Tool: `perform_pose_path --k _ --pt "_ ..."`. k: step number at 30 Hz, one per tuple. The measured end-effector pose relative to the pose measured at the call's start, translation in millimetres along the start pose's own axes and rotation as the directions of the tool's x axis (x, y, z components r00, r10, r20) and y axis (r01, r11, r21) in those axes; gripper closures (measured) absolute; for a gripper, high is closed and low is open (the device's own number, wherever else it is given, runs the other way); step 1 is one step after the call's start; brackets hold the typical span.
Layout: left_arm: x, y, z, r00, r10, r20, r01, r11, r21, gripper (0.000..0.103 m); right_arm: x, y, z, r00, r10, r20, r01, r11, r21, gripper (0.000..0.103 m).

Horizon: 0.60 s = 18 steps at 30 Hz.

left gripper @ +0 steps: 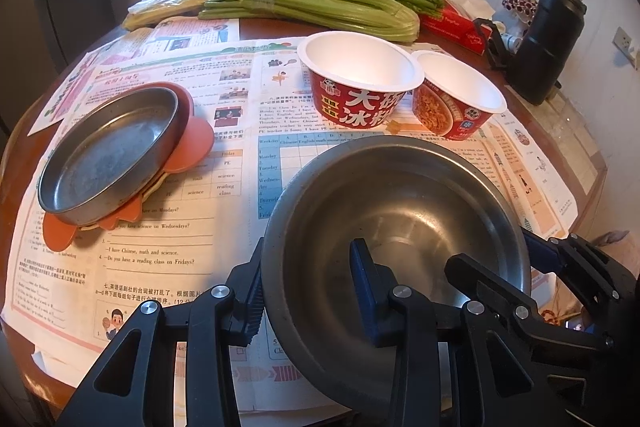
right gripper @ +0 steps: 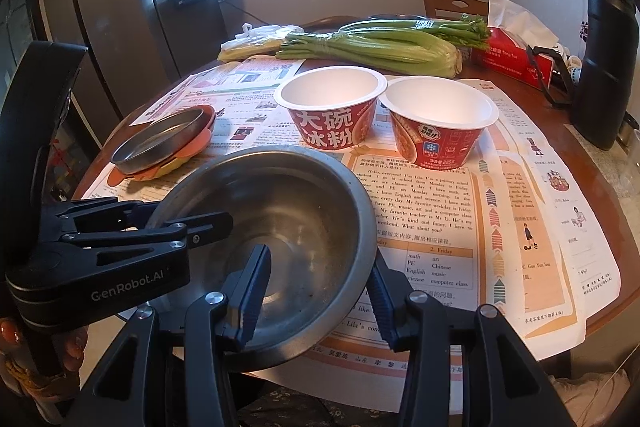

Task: Organize plates and bowls

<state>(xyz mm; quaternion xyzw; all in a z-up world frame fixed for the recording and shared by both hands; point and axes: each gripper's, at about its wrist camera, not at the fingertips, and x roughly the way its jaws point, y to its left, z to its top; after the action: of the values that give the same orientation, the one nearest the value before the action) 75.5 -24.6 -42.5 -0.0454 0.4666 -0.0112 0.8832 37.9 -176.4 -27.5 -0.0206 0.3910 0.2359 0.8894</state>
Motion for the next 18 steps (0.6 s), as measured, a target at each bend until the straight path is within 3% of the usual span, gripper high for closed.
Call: perform_pose_path --k 18 --pt "5.1 7.2 3.7 1.000 -0.007 0.011 0.008 1.000 -0.030 0.062 3.4 -9.8 1.1 0.999 0.032 0.018 -0.033 0.998 0.046 0.055"
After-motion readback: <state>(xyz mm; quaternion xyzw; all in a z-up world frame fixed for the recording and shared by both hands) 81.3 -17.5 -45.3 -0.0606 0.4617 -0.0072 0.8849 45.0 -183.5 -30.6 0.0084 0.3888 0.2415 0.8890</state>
